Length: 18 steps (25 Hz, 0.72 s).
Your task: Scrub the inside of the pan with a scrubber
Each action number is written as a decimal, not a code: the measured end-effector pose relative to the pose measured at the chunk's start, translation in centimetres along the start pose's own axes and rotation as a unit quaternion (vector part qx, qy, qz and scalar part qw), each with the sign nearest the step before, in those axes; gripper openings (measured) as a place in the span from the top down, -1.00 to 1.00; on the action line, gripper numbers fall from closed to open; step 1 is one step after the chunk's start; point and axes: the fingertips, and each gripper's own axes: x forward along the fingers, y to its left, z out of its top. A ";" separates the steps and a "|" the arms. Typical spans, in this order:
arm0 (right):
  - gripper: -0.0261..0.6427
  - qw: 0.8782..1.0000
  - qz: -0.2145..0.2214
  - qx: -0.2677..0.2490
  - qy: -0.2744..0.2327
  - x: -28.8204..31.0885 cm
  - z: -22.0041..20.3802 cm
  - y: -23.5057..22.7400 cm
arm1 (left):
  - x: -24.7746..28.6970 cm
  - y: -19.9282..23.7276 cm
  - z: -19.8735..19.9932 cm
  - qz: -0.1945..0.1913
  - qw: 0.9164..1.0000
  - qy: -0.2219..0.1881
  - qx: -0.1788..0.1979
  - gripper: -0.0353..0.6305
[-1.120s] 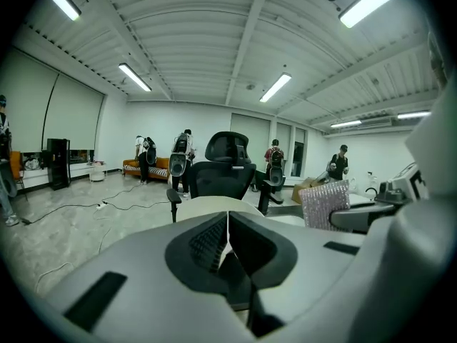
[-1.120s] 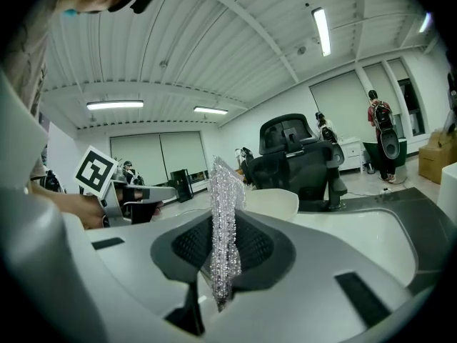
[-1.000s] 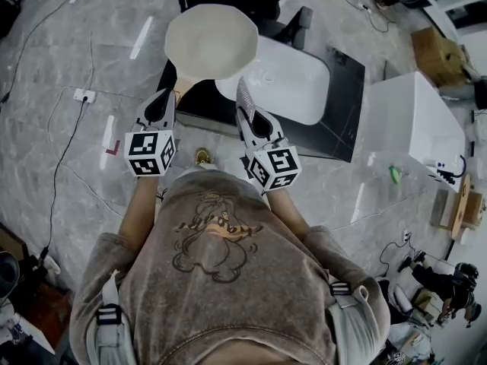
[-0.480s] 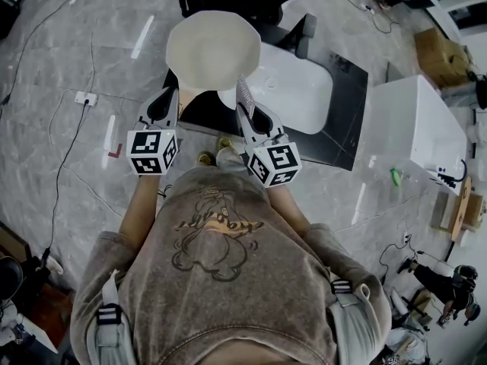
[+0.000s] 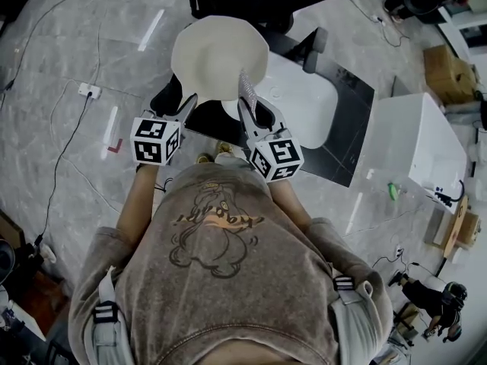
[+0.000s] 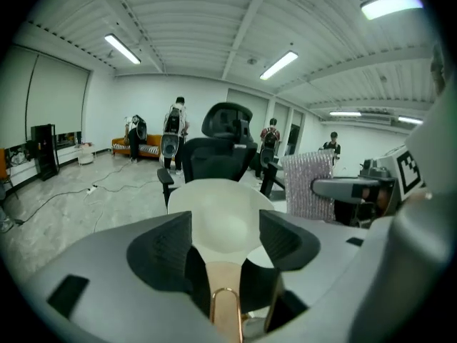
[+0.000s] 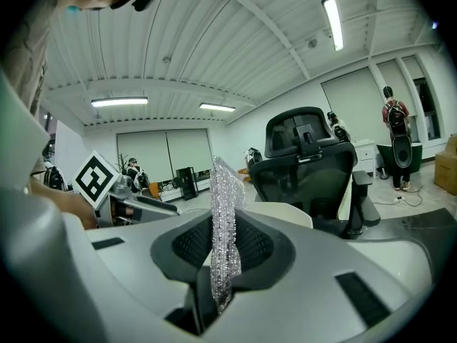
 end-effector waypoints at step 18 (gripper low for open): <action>0.69 1.000 0.016 -0.009 0.023 2.6 -0.1 -1.5 | 4.6 0.5 -10.0 -0.035 0.972 0.229 0.046 0.01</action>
